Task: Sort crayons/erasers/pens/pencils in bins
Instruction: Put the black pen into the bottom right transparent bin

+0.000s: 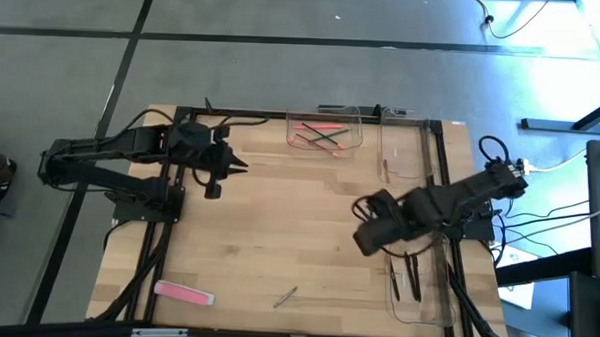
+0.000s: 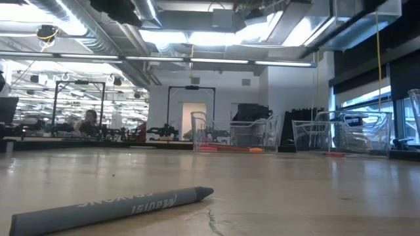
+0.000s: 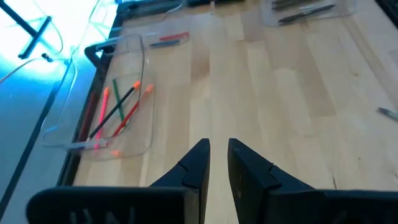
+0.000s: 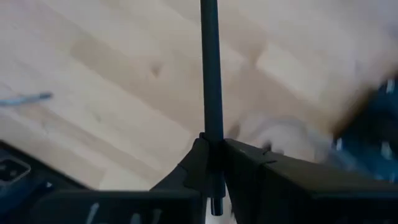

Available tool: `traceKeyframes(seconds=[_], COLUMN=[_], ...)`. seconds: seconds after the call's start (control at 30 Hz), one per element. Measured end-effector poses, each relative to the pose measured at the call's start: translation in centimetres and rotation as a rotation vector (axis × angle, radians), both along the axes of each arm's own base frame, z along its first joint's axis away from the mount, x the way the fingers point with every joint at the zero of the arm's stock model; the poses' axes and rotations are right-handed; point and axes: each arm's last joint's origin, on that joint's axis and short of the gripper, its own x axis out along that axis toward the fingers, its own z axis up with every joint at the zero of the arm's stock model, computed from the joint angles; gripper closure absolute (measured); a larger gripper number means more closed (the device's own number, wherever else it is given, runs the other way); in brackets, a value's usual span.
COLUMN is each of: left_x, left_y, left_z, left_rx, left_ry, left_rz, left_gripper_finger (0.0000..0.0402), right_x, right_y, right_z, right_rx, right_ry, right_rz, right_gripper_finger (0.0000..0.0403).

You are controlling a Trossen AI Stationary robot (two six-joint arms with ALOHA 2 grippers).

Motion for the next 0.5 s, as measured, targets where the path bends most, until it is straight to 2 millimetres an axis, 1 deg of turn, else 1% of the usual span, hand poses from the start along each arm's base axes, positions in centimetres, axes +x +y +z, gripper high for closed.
traceKeyframes(seconds=[0.2, 0.5], left_x=[0.4, 0.7], left_y=[-0.8, -1.3], left_z=[0.4, 0.8], left_rx=[0.035, 0.051], left_ry=[-0.047, -0.089], left_rz=[-0.071, -0.112], left_gripper_finger=[0.0353, 0.0353], right_x=[-2.0, -5.0], right_y=[3.2, 7.1], right_z=[-0.1, -0.1], right_rx=[0.083, 0.156], right_ry=[0.034, 0.090], right_rz=[-0.087, -0.235], right_gripper_finger=[0.0361, 0.0361])
